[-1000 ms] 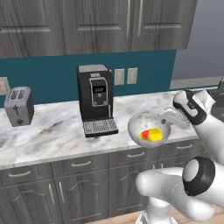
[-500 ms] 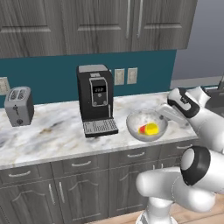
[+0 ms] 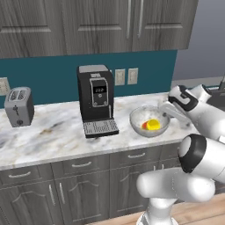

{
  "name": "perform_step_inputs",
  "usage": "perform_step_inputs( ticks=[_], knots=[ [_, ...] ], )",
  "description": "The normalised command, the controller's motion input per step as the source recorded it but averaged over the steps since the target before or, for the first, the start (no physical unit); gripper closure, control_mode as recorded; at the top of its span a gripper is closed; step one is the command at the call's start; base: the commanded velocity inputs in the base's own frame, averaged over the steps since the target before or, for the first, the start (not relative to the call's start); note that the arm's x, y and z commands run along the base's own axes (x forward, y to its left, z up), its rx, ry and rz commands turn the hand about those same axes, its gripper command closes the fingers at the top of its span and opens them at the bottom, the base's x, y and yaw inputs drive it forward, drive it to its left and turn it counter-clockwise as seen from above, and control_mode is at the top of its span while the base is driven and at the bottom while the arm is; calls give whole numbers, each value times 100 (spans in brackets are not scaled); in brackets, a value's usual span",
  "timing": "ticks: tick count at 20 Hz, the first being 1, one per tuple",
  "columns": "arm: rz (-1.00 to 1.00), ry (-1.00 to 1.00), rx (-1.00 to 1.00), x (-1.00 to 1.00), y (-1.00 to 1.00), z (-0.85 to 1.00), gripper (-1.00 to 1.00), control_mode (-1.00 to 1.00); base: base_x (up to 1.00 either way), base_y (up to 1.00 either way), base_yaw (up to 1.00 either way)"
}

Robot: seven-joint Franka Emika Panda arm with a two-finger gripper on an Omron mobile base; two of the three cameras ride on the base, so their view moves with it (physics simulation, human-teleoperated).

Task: Place the cup inside the bowl on the dining table and move the bowl to any counter.

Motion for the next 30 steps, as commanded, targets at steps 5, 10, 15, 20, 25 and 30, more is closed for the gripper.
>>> perform_step_inputs(
  ticks=[5, 10, 15, 20, 25, 30],
  knots=[
    [0, 0, 0, 17, -25, 2, 100, -100, 0, 0, 0],
    [0, 0, 0, 34, -10, 2, 100, -100, 0, 0, 0],
    [0, 0, 0, 21, -4, 0, 100, -100, 0, 0, 0],
    [0, 0, 0, 21, -1, 0, 100, -100, 0, 0, 0],
    [0, 0, 0, 31, 0, -1, 100, -100, 0, 0, 0],
    [0, 0, 0, 22, 0, 0, 100, -100, 0, 0, 0]
  ],
)
